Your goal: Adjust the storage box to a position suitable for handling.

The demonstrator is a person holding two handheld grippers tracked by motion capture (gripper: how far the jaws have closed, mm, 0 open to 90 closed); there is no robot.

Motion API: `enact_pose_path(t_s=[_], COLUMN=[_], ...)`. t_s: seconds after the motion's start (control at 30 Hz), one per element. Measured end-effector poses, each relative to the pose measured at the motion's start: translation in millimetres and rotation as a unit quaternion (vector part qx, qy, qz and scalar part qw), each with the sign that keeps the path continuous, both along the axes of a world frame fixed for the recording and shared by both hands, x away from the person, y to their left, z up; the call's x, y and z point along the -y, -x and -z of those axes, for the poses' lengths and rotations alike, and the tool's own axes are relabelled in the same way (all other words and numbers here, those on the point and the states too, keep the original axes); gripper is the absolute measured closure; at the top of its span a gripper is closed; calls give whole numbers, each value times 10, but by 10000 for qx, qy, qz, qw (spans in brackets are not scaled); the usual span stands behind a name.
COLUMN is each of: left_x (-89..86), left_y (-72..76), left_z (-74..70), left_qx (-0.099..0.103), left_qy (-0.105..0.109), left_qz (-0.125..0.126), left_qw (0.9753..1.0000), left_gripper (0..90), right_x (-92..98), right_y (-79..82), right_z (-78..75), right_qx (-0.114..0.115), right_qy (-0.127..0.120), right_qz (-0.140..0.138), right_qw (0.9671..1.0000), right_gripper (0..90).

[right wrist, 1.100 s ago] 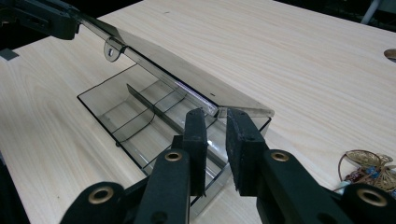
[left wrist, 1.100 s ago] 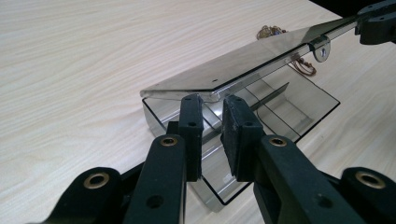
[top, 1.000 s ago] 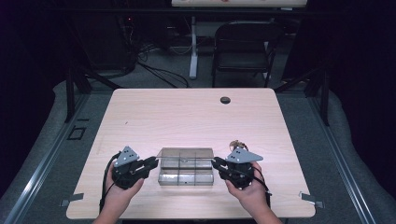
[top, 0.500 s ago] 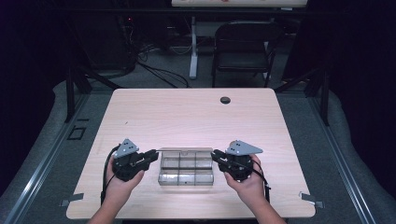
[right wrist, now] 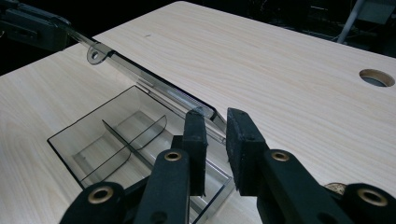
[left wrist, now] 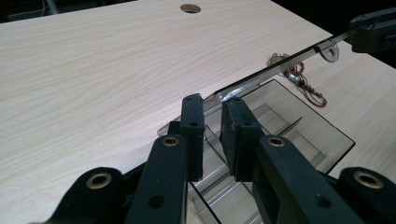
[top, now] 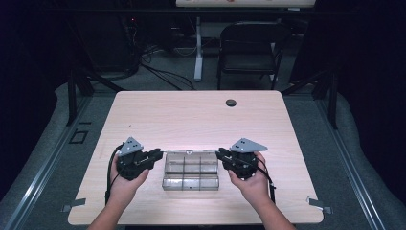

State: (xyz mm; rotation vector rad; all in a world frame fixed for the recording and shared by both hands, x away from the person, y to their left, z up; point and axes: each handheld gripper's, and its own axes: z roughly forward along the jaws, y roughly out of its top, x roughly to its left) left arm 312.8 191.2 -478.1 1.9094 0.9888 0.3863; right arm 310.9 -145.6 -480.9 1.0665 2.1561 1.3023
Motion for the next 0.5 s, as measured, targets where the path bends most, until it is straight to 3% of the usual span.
enact_pose_path(t_s=[0.5], left_x=[3], left_y=[-84], left_z=[4], left_qx=[42], left_qy=[72], left_qz=[-18], left_qw=[10000], left_gripper=[760], right_x=[3], right_y=[-99], right_z=[-7], right_qx=[-20], right_qy=[-159], right_qz=[96], right_qw=[9998], right_gripper=[781])
